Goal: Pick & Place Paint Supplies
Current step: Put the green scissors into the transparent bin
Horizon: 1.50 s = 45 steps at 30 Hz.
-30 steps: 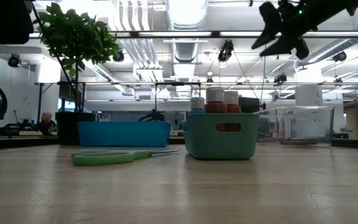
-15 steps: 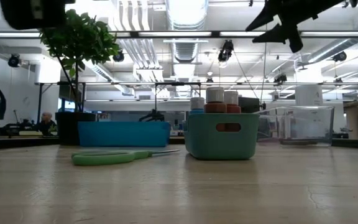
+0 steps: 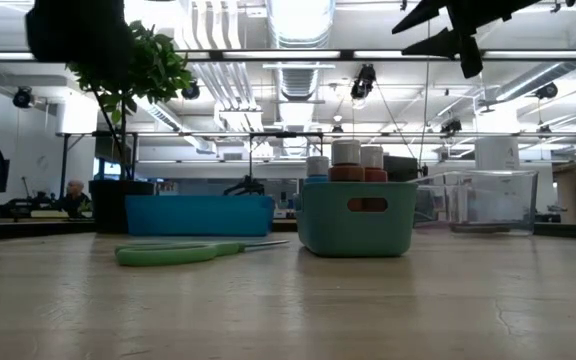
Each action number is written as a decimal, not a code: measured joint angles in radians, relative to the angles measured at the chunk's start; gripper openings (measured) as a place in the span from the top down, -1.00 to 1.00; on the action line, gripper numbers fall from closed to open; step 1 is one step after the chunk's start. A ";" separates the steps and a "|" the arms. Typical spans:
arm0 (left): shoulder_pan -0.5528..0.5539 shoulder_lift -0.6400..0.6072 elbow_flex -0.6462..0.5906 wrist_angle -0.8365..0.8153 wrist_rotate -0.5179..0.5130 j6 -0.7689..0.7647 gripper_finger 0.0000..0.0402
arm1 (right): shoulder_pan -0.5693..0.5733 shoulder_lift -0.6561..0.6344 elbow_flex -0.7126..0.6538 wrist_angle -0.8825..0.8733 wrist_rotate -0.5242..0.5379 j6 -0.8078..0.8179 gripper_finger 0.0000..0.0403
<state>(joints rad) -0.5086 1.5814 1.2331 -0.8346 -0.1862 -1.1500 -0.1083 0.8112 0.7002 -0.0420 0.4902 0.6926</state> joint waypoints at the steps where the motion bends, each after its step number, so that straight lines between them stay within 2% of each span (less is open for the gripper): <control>1: 0.003 0.007 -0.001 -0.038 0.000 -0.011 0.34 | 0.000 0.000 0.000 0.006 0.000 0.000 0.09; 7: 0.036 0.052 -0.002 -0.086 0.046 -0.097 0.34 | 0.000 0.000 0.000 0.030 0.001 0.000 0.09; 14: 0.137 0.104 -0.003 -0.112 0.121 -0.209 0.34 | 0.000 0.000 0.000 0.035 0.003 0.028 0.09; 23: 0.237 0.163 -0.003 -0.101 0.101 -0.159 0.34 | 0.000 0.000 0.000 0.034 0.004 0.068 0.09; 32: 0.241 0.242 -0.004 -0.097 0.135 -0.187 0.34 | 0.000 0.000 0.000 0.034 0.001 0.079 0.09; 39: 0.241 0.255 -0.011 -0.076 0.135 -0.198 0.34 | 0.000 0.000 0.000 0.033 -0.001 0.078 0.09; 45: 0.243 0.256 -0.014 -0.010 0.149 -0.039 0.34 | 0.000 0.000 0.000 0.033 -0.002 0.078 0.09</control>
<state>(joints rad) -0.2657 1.8370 1.2194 -0.8442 -0.0375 -1.1888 -0.1085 0.8112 0.6998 -0.0086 0.4885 0.7704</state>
